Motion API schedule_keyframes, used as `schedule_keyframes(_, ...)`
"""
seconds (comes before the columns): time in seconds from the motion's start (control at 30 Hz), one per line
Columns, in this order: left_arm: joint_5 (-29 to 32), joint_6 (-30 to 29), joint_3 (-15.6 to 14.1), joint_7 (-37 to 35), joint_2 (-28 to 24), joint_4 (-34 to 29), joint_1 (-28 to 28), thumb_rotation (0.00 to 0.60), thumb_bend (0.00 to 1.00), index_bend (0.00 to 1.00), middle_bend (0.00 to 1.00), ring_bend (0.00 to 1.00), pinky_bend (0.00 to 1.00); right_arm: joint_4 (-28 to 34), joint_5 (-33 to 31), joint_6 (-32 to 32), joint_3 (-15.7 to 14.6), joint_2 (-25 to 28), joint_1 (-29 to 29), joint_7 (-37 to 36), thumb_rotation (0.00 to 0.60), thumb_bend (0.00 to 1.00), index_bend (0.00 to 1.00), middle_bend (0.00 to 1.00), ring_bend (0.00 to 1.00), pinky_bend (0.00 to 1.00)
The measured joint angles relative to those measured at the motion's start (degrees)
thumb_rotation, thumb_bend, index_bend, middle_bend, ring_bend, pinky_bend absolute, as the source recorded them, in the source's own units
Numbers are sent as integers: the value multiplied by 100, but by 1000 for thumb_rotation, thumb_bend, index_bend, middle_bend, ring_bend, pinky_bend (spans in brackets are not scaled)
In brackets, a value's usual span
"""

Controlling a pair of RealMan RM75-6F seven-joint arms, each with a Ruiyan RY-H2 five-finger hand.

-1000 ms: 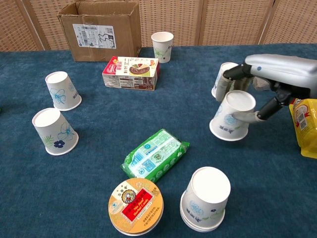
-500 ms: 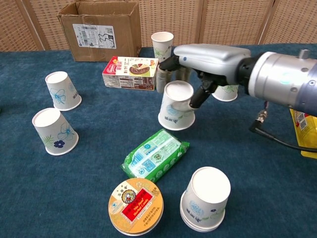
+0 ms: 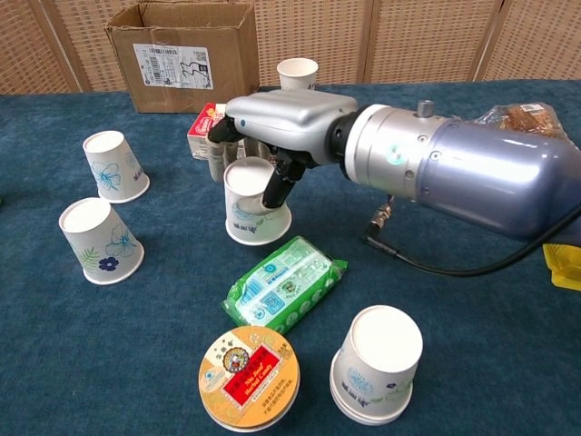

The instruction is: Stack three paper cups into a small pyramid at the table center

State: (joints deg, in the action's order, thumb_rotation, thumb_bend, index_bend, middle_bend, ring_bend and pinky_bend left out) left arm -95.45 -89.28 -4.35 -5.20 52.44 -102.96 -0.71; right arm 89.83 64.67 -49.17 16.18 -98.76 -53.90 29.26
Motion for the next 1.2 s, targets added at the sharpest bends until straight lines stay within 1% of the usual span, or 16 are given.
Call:
schedule_keyframes(0.17, 86, 56, 22, -17, -3, 0, 21, 600, 370, 0, 0, 0, 0, -359, -225, 85, 124, -246, -293, 52, 600, 426, 391, 458, 422, 334)
schedule_keyframes(0.63, 215, 133, 63, -28, 5, -3, 49, 600, 371, 0, 0, 0, 0, -1304, -673, 130, 251, -831, -787, 146, 600, 414, 390, 458, 422, 334)
schedule_keyframes(0.67, 227, 136, 67, -37, 3, -1, 50, 600, 372, 0, 0, 0, 0, -1346, -732, 128, 257, -857, -808, 149, 600, 409, 388, 456, 422, 334)
schedule_keyframes(0.73, 257, 145, 77, -58, -4, 4, 54, 600, 371, 0, 0, 0, 0, -1383, -809, 120, 251, -876, -828, 159, 600, 395, 349, 441, 421, 334)
schedule_keyframes(0.8, 276, 155, 87, -70, -9, 10, 59, 600, 371, 0, 0, 0, 0, -1401, -845, 97, 213, -879, -831, 173, 600, 390, 238, 396, 413, 334)
schedule_keyframes(0.87, 276, 168, 85, -73, -9, 12, 63, 600, 371, 0, 0, 0, 0, -1392, -844, 82, 168, -861, -823, 172, 600, 383, 89, 267, 382, 334)
schedule_keyframes(0.9, 274, 178, 82, -67, -8, 13, 66, 600, 371, 0, 0, 0, 0, -1374, -830, 70, 151, -845, -814, 152, 600, 378, 49, 197, 359, 334)
schedule_keyframes(0.93, 272, 188, 79, -60, -5, 13, 69, 600, 371, 0, 0, 0, 0, -1361, -806, 55, 144, -834, -806, 129, 600, 375, 28, 144, 337, 334)
schedule_keyframes(1.0, 272, 214, 72, -42, 3, 14, 76, 600, 371, 0, 0, 0, 0, -1315, -717, -1, 133, -806, -782, 43, 600, 374, 11, 73, 300, 334)
schedule_keyframes(1.07, 273, 227, 69, -16, 13, 13, 80, 600, 371, 0, 0, 0, 0, -1245, -600, -62, 131, -760, -751, -83, 600, 372, 4, 21, 257, 334)
schedule_keyframes(1.1, 274, 233, 69, 3, 21, 11, 82, 600, 371, 0, 0, 0, 0, -1206, -552, -83, 133, -727, -738, -142, 600, 373, 3, 3, 227, 334)
schedule_keyframes(1.2, 268, 236, 64, 53, 38, 2, 81, 600, 371, 0, 0, 0, 0, -1052, -486, -122, 162, -594, -699, -287, 600, 374, 1, 0, 179, 334)
